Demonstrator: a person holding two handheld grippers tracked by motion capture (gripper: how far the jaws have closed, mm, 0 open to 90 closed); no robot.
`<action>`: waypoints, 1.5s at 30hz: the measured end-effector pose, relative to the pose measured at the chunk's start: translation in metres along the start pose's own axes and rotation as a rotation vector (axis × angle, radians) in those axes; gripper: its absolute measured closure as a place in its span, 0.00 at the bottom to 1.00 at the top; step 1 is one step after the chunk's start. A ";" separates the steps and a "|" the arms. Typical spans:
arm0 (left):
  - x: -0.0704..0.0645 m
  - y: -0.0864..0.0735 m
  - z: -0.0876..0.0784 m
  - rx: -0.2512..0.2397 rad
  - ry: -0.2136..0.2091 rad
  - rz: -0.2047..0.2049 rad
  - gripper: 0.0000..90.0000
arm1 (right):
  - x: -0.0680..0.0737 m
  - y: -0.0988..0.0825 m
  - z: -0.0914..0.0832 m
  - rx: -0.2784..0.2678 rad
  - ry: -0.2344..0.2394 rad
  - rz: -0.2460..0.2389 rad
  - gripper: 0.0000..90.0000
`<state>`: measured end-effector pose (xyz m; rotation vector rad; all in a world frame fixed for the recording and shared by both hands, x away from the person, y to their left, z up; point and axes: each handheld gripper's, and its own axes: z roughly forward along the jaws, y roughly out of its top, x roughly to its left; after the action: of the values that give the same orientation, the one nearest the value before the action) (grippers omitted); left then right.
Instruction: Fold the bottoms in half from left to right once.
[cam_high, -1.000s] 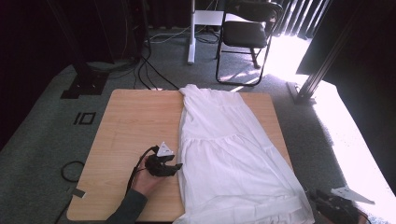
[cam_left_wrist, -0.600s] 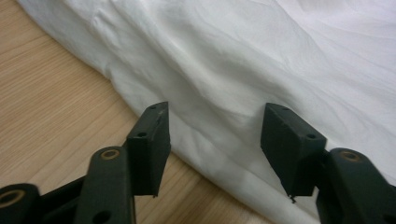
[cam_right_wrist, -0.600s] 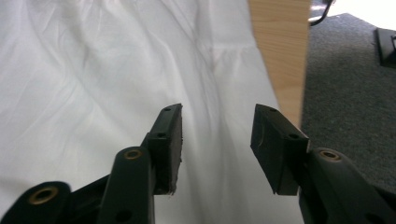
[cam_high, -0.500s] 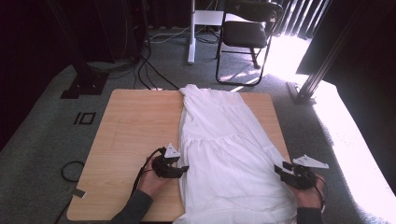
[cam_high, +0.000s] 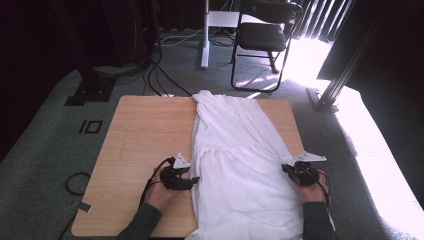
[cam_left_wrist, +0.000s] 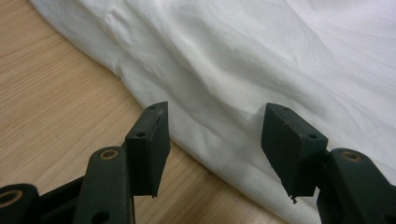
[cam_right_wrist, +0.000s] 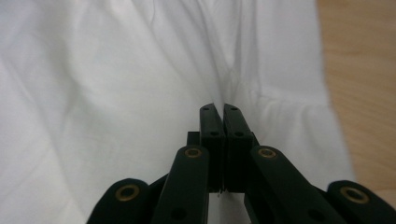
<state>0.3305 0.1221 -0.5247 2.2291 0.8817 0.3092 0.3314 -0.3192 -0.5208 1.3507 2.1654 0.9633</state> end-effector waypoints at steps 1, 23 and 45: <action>0.000 0.000 0.000 -0.001 0.000 0.001 0.48 | 0.000 0.002 -0.006 -0.017 -0.013 -0.008 1.00; -0.006 0.005 0.006 0.002 -0.012 0.017 0.48 | -0.012 -0.008 -0.002 -0.029 -0.069 0.002 0.65; -0.004 0.006 0.011 0.002 -0.009 0.008 0.48 | -0.037 0.012 -0.037 -0.161 -0.261 0.059 0.99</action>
<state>0.3355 0.1108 -0.5282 2.2347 0.8688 0.3015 0.3312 -0.3613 -0.4879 1.3844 1.8259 0.9056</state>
